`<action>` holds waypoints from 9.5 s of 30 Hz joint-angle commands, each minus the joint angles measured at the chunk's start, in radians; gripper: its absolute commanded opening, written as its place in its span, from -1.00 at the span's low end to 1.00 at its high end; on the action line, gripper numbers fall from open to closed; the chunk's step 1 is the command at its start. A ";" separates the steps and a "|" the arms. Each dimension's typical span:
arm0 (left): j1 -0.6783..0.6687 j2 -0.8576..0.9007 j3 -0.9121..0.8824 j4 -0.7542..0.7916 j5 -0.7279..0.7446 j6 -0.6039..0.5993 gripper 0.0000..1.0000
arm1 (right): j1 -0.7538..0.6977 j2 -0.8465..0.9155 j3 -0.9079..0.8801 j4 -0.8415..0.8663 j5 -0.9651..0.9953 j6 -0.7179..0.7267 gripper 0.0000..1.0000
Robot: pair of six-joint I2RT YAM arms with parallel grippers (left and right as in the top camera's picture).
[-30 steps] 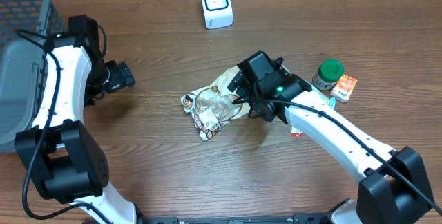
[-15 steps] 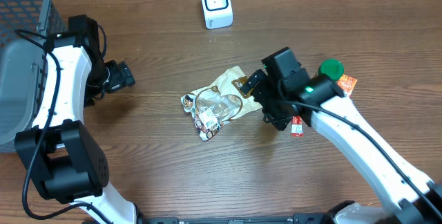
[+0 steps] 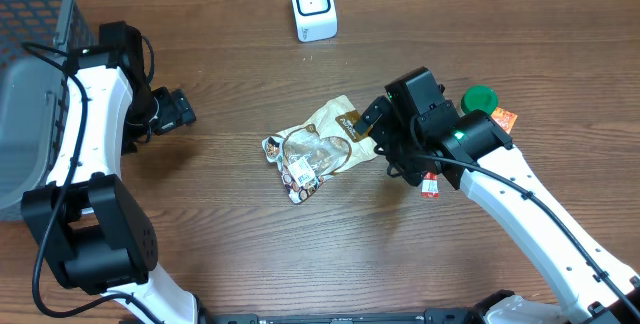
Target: Scan the item barcode
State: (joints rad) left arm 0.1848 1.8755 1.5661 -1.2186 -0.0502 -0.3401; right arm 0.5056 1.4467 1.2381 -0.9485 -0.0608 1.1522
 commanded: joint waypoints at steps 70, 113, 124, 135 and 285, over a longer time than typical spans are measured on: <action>-0.004 -0.019 0.013 0.000 -0.009 0.004 0.99 | 0.116 0.288 0.018 0.243 0.124 0.056 0.85; -0.004 -0.019 0.013 0.000 -0.009 0.004 1.00 | 0.129 0.535 0.018 0.349 0.101 0.082 0.82; -0.004 -0.019 0.013 0.001 -0.009 0.004 1.00 | 0.108 0.497 0.021 0.348 -0.095 0.068 0.96; -0.004 -0.019 0.013 0.000 -0.009 0.004 1.00 | 0.002 0.335 0.021 0.281 -0.090 -0.618 0.98; -0.004 -0.019 0.013 0.001 -0.009 0.004 1.00 | -0.063 0.349 0.910 0.212 0.008 -1.251 -0.93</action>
State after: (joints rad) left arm 0.1848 1.8755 1.5661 -1.2182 -0.0502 -0.3401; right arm 0.4458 1.7741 2.1368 -0.7612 -0.1772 -0.0490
